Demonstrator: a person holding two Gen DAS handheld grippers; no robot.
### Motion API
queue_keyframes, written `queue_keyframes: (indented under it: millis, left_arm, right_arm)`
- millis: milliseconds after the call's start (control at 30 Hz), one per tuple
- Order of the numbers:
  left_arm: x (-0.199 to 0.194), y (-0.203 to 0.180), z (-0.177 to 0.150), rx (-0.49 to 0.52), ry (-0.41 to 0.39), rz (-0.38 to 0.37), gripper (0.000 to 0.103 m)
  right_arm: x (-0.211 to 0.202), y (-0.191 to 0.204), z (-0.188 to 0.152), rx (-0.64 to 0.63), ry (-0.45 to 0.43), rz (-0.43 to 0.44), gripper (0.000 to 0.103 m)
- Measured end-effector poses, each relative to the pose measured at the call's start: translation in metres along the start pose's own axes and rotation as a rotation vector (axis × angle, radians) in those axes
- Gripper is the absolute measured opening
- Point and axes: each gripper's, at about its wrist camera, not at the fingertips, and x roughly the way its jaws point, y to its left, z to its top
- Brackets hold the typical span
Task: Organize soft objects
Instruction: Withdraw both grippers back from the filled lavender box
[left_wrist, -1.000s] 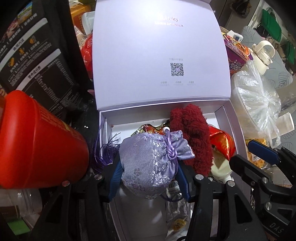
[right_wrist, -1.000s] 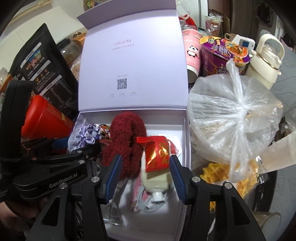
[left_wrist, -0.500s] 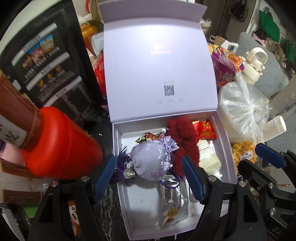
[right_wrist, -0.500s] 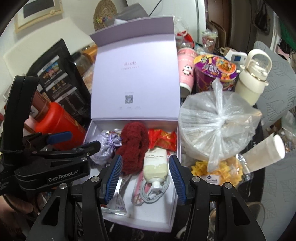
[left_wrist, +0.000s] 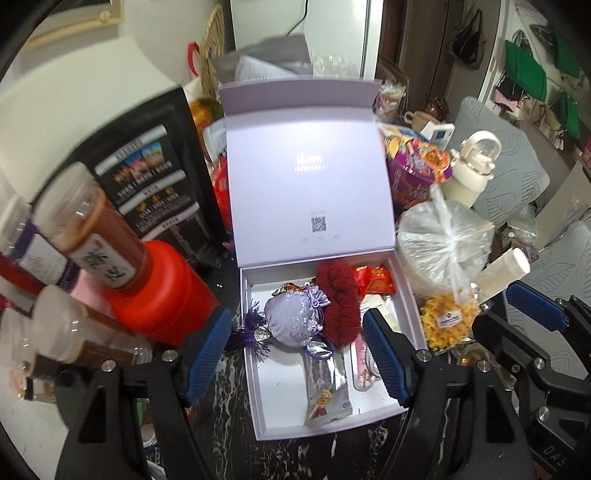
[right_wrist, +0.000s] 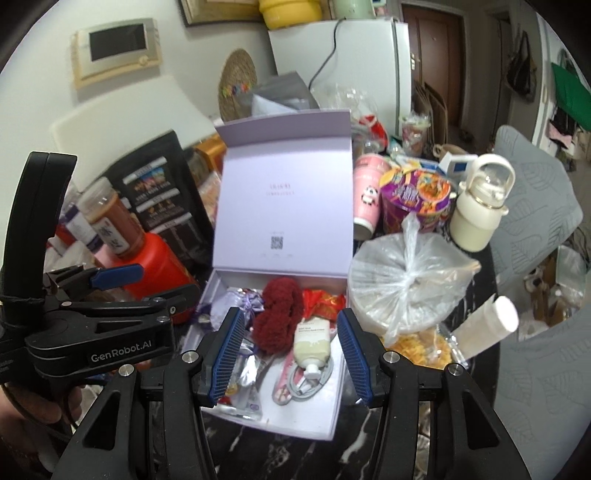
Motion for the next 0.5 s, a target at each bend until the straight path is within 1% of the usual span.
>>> queue_keyframes:
  millis: [233,500]
  left_arm:
    - [-0.051,-0.008,-0.009,0.001,-0.080,0.013,0.074]
    - [-0.099,-0.023,-0.031,-0.001,-0.145,0.012,0.074]
  right_arm:
    - [-0.044,0.005,-0.006,-0.015,-0.065,0.014,0.052]
    - [-0.094,0.007,-0.028,-0.043,-0.118,0.021,0.052]
